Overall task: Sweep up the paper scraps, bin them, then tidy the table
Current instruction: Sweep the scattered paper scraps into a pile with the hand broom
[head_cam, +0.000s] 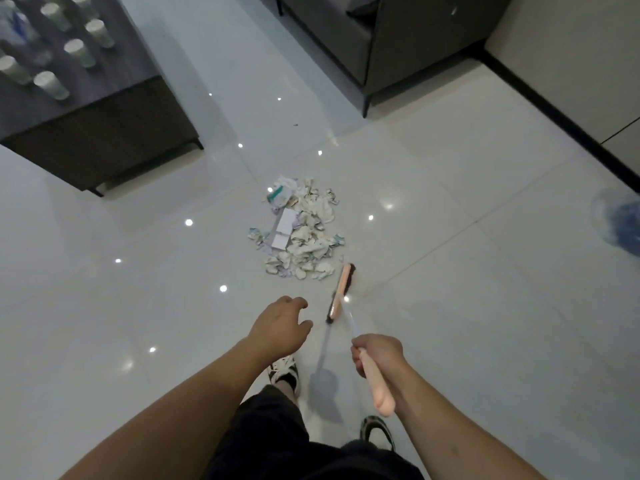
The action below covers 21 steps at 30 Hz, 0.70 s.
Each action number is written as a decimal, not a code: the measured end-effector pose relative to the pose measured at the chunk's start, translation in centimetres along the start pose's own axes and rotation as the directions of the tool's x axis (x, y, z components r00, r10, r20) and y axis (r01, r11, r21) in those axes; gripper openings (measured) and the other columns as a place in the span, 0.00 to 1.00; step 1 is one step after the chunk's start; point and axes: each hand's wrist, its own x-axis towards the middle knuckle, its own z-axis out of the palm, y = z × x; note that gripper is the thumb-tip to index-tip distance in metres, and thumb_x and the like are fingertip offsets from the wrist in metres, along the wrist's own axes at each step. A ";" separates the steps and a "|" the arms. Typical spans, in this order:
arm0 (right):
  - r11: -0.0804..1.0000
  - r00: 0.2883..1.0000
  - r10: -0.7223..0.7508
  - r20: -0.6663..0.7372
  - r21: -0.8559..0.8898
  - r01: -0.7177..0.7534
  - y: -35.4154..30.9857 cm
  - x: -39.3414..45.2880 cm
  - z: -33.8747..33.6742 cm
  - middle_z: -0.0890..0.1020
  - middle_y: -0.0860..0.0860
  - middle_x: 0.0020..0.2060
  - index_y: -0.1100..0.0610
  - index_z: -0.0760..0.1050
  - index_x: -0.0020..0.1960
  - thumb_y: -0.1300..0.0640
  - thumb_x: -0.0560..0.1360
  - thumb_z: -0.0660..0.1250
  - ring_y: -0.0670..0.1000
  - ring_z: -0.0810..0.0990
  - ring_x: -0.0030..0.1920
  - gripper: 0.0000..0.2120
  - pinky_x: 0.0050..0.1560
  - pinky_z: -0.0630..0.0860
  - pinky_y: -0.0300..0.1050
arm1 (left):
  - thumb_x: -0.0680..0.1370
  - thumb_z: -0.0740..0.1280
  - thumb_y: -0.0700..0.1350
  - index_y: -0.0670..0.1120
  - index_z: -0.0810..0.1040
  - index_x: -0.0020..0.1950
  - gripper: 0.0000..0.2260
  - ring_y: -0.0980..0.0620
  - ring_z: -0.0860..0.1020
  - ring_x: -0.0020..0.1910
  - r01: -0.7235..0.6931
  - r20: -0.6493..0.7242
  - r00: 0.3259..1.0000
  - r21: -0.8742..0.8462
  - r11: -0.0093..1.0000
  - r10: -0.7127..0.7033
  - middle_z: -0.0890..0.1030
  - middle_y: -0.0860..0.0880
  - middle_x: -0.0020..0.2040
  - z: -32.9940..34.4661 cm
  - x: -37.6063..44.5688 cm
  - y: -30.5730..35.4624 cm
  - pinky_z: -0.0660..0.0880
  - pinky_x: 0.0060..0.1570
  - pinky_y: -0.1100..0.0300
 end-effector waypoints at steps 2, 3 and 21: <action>0.998 0.999 0.035 0.028 0.047 -0.036 -2.3 0.4 3.7 0.75 0.59 0.28 0.67 0.75 0.39 0.69 0.73 0.66 0.50 0.70 0.23 0.04 0.20 0.67 0.37 | 0.78 0.62 0.54 0.50 0.70 0.70 0.22 0.47 0.73 0.62 0.015 0.006 1.000 -0.001 1.000 -0.015 0.74 0.47 0.65 -2.4 1.7 -2.2 0.69 0.59 0.56; 0.996 0.998 0.050 0.035 0.073 -0.052 -3.6 0.4 5.4 0.75 0.59 0.29 0.67 0.75 0.40 0.69 0.74 0.66 0.50 0.70 0.23 0.04 0.19 0.67 0.36 | 0.77 0.62 0.54 0.50 0.70 0.70 0.22 0.47 0.74 0.61 0.022 0.021 1.000 -0.003 1.000 -0.022 0.74 0.47 0.64 -3.7 2.4 -3.1 0.69 0.58 0.56; 0.962 0.979 -0.182 -0.089 -0.221 0.158 -35.1 4.9 15.8 0.80 0.60 0.28 0.71 0.80 0.43 0.69 0.68 0.67 0.52 0.74 0.20 0.06 0.23 0.72 0.38 | 0.78 0.63 0.53 0.49 0.73 0.68 0.20 0.48 0.75 0.60 -0.018 -0.079 0.997 -0.182 0.983 0.003 0.77 0.46 0.63 -23.4 24.3 0.0 0.69 0.52 0.59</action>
